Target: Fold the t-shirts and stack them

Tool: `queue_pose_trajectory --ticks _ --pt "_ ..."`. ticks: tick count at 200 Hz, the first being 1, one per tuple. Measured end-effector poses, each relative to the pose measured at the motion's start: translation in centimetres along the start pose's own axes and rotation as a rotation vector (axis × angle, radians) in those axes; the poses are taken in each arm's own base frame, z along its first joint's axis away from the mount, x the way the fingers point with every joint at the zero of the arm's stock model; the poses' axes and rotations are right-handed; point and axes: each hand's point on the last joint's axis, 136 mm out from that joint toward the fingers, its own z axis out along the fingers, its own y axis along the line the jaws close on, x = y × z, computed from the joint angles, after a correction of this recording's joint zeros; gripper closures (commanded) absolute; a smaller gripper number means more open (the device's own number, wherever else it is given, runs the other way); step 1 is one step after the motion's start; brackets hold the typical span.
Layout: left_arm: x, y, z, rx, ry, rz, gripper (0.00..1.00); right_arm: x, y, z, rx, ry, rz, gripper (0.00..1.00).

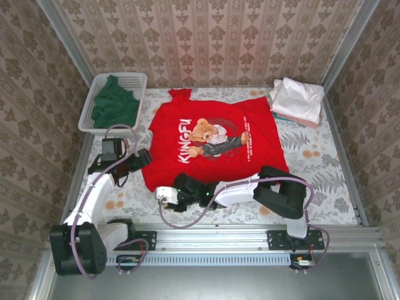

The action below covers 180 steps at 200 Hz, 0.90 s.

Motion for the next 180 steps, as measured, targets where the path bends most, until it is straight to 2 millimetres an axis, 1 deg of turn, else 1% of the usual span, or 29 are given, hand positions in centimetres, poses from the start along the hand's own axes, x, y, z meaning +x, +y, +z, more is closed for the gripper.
queue_pose_trajectory --ticks 18,36,51,83,120,151,180 --pt "0.0 0.0 0.0 0.006 0.001 -0.001 0.00 0.8 -0.5 0.7 0.026 0.035 -0.018 0.71" --pt "0.0 0.0 0.0 0.013 0.003 -0.002 0.00 1.7 -0.9 0.9 0.051 0.075 -0.030 0.63" --pt "-0.1 -0.1 0.0 0.018 0.003 -0.002 0.00 2.3 -1.4 0.9 0.073 0.108 -0.038 0.62" --pt "-0.2 -0.3 -0.1 0.034 0.002 -0.001 0.00 3.2 -2.3 0.8 0.103 0.152 -0.049 0.61" --pt "-0.2 -0.5 -0.1 0.043 -0.001 0.000 0.00 3.4 -3.0 1.8 0.116 0.183 -0.062 0.63" --pt "-0.2 -0.5 -0.1 0.045 -0.001 0.000 0.00 3.4 -3.3 2.1 0.124 0.201 -0.072 0.70" --pt "-0.2 -0.6 -0.1 0.050 0.002 0.000 0.00 3.7 -3.5 2.4 0.129 0.218 -0.083 0.86"
